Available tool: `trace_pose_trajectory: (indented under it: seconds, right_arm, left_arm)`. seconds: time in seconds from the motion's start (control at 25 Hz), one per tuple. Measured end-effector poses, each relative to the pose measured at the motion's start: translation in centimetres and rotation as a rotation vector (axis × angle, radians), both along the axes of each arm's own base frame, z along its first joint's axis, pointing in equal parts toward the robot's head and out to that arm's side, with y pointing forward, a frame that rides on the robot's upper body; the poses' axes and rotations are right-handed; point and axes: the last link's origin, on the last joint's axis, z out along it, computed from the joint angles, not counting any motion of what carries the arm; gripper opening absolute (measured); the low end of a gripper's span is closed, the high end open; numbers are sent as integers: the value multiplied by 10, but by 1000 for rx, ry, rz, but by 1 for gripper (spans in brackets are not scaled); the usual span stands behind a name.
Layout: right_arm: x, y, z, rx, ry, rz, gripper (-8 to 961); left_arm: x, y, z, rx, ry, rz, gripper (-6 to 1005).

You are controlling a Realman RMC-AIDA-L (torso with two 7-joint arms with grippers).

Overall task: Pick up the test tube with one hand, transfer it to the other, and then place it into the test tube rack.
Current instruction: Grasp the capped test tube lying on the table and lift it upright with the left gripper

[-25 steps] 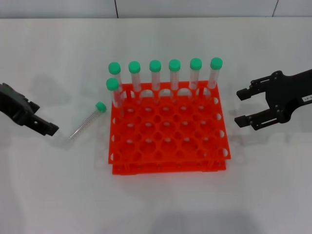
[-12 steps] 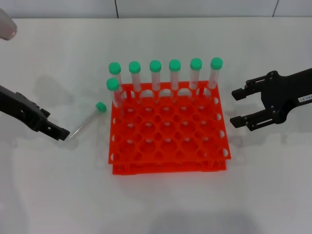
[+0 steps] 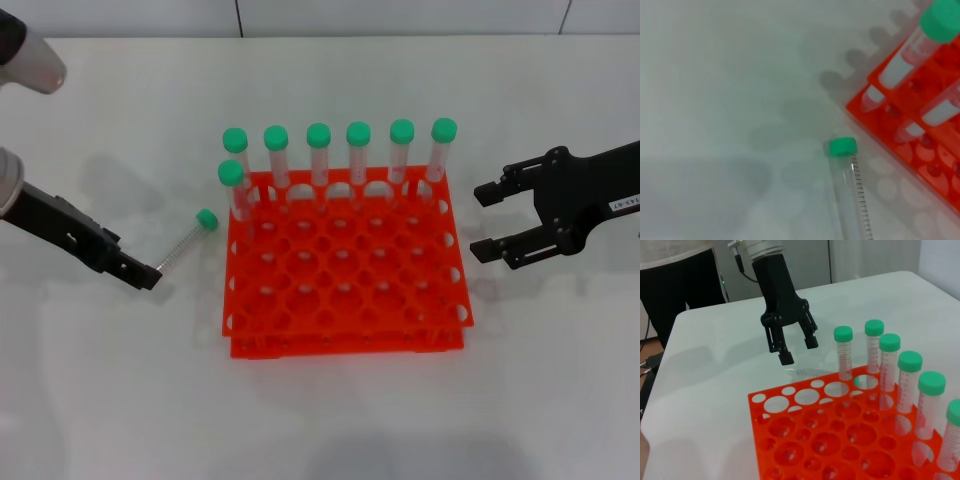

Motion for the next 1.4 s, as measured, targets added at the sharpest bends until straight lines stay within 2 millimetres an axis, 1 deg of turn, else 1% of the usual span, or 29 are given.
trace_pose_trajectory:
  seconds: [0.28, 0.56, 0.72, 0.92, 1.16, 1.4]
  right_arm:
    - [1, -1, -1, 1, 0, 3, 732]
    - [3, -1, -1, 4, -1, 1, 730]
    - [5, -2, -1, 6, -2, 2, 729]
    - [5, -2, 0, 9, -1, 3, 728]
    - [5, -1, 0, 7, -4, 5, 726]
    - [5, -1, 0, 7, -5, 4, 724]
  left_arm:
    - [3, 1, -17, -31, 23, 18, 759]
    - [8, 1, -25, -41, 49, 31, 747]
    - [7, 4, -26, -20, 59, 47, 740]
    - [4, 5, -26, -7, 82, 55, 636]
    - [5, 4, -31, -19, 81, 59, 511]
    - [6, 6, -32, -15, 93, 54, 488]
